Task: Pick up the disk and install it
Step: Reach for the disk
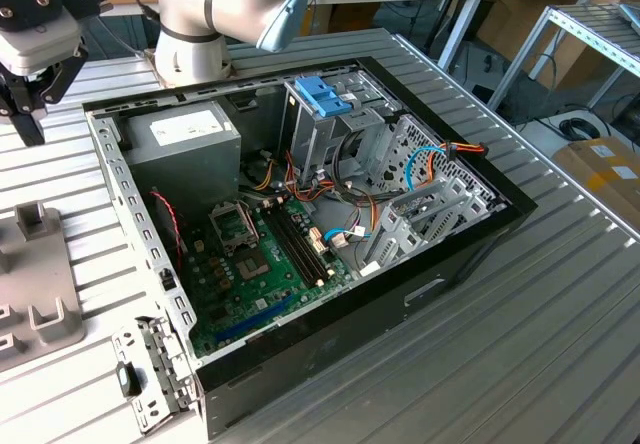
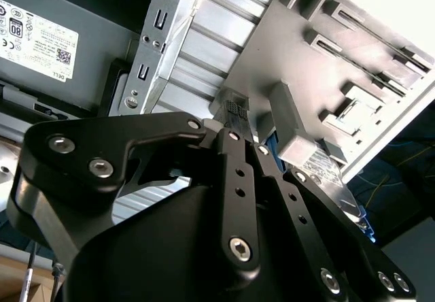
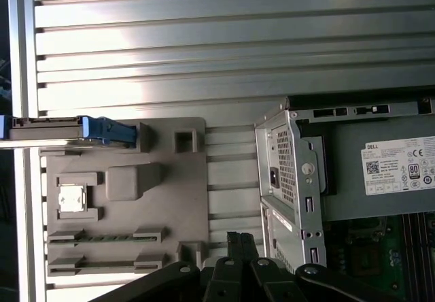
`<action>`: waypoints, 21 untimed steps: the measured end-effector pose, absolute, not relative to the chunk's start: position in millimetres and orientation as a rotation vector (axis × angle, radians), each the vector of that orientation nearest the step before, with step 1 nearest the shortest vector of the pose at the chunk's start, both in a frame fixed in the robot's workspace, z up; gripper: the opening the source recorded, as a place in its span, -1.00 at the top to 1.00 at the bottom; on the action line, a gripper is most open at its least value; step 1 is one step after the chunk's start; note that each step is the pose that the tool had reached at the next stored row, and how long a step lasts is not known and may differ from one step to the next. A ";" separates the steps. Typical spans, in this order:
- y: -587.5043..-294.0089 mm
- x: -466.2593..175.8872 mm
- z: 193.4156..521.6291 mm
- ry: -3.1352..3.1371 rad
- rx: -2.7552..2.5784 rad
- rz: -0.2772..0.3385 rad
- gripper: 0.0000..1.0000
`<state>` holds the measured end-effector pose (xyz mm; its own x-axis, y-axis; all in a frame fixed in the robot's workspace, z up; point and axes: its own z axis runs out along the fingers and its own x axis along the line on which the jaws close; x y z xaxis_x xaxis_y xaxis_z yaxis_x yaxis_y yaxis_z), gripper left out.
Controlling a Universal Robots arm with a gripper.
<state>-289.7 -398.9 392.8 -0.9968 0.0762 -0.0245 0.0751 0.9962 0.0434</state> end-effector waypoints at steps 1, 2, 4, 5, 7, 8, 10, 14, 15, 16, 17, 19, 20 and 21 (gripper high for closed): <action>-398.9 -290.0 392.8 3.112 0.118 0.066 0.80; -398.9 -290.2 392.8 3.113 0.118 0.066 0.80; -398.9 -290.7 392.8 3.112 0.118 0.066 0.80; -398.9 -290.9 392.8 3.112 0.118 0.066 0.80; -398.9 -291.4 392.8 3.112 0.118 0.066 0.80; -398.9 -291.7 392.8 3.113 0.118 0.066 0.80; -398.9 -292.2 392.8 3.112 0.118 0.066 0.80; -398.9 -293.6 392.8 3.112 0.118 0.066 0.80; -398.9 -294.0 392.8 3.112 0.118 0.066 0.80; -399.0 -294.5 392.8 3.112 0.118 0.066 0.80; -398.9 -295.1 392.8 3.112 0.118 0.066 0.80; -398.9 -295.7 392.8 3.112 0.118 0.066 0.80; -398.9 -296.2 392.8 3.113 0.118 0.066 0.80; -398.9 -296.7 392.8 3.112 0.118 0.066 0.80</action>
